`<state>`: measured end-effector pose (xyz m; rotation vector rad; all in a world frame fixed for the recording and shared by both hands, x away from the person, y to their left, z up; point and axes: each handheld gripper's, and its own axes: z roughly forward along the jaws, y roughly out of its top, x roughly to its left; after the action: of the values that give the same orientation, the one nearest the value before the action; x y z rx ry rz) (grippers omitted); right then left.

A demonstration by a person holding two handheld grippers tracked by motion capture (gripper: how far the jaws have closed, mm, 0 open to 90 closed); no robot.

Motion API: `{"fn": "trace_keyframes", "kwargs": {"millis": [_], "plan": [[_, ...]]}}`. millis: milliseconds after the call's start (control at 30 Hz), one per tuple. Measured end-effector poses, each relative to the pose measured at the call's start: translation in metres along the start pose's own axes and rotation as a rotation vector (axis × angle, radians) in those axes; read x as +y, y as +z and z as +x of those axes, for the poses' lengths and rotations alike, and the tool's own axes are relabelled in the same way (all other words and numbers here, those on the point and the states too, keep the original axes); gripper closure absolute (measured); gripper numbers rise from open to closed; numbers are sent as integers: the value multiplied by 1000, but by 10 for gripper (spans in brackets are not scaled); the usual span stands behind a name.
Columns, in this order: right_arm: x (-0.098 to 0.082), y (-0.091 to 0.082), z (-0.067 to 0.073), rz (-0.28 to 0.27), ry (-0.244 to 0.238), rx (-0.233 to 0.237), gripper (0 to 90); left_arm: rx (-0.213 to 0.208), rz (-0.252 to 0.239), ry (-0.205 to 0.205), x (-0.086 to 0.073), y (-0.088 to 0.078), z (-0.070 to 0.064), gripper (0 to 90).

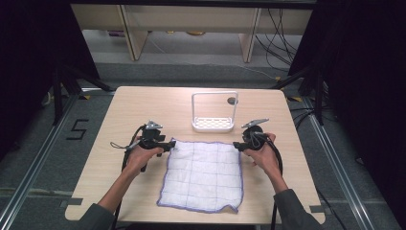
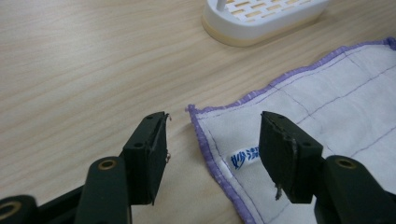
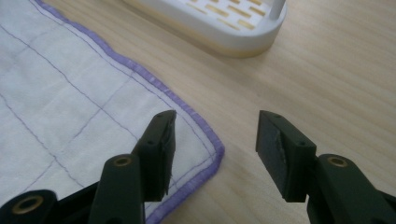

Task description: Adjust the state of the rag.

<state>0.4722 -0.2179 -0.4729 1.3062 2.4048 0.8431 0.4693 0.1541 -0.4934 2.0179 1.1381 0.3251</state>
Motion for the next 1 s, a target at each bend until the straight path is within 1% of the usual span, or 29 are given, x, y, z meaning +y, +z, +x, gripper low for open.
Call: {"fn": "trace_keyframes", "kwargs": {"millis": [33, 67, 100, 133, 167, 200, 233, 267, 300, 333, 367, 400, 433, 467, 500, 567, 600, 633, 667, 700, 733, 767, 800, 833, 867, 900, 933, 967, 1000], "plan": [[0, 3, -2, 9, -20, -7, 494, 2, 8, 1, 0, 3, 0, 418], [-1, 7, -2, 7, -9, -7, 495, 3, 17, 4, 0, 5, 0, 417], [0, 8, -2, 25, -9, -8, 505, 7, 13, -14, 0, 7, -1, 415], [-1, 10, -2, 38, -10, -19, 511, 12, 16, -10, 1, 9, 0, 414], [-1, 12, -2, 47, -6, -21, 512, 6, 24, -6, 1, 11, 1, 414], [-1, 13, -1, 60, -10, -21, 518, 8, 18, -12, 1, 12, 1, 414], [-1, 14, -1, 64, -6, -19, 519, 9, 28, -8, 1, 13, 1, 414], [-1, 14, 0, 68, -7, -15, 524, 18, 31, -7, 1, 15, 0, 417], [-1, 16, 0, 71, -22, -17, 528, 20, 32, -9, 1, 16, 0, 417], [-2, 17, 2, 86, -19, -18, 540, 16, 39, -6, 1, 17, 0, 424], [-2, 20, 2, 88, -38, -22, 555, 11, 32, -7, 0, 19, -1, 441], [-3, 20, 4, 106, -30, -23, 572, 16, 39, 6, 0, 20, -2, 466], [-3, 20, 5, 98, -22, -17, 595, 12, 37, 14, 0, 22, -3, 500], [-3, 21, 4, 90, -40, -14, 618, 6, 42, 22, -1, 23, -4, 538], [-3, 21, 4, 87, -44, -11, 654, 5, 44, 28, -1, 24, -5, 579], [-3, 21, 4, 76, -52, 9, 725, -17, 44, 39, -1, 26, -4, 677], [-3, 21, 4, 86, -32, 28, 750, -8, 32, 43, -2, 26, -5, 725], [-3, 22, 2, 69, -34, 35, 787, -3, 24, 45, -1, 26, -5, 764], [-4, 23, 0, 59, -34, 44, 816, -11, 22, 50, -1, 26, -5, 797], [-4, 24, -1, 49, -38, 43, 835, -8, 21, 56, -1, 25, -5, 826], [-3, 24, -2, 57, -24, 58, 848, -10, 14, 64, -1, 24, -5, 844], [-2, 25, -4, 48, -45, 55, 857, -13, 5, 60, -1, 24, -5, 858], [-1, 24, -4, 51, -38, 53, 860, -7, 11, 68, 0, 22, -4, 865], [0, 24, -5, 35, -60, 48, 863, -19, -3, 63, 0, 22, -3, 870], [2, 23, -4, 40, -50, 51, 865, -13, -5, 65, 1, 21, -2, 873], [3, 24, -5, 12, -75, 30, 866, -19, -19, 59, 1, 22, -1, 874], [6, 23, -4, 2, -69, 32, 866, -23, -12, 65, 1, 21, 1, 875], [8, 21, -4, 13, -77, 36, 867, -14, -44, 49, 0, 22, -1, 874], [11, 20, -4, 5, -74, 36, 867, -27, -38, 55, 1, 20, 0, 874]]}}
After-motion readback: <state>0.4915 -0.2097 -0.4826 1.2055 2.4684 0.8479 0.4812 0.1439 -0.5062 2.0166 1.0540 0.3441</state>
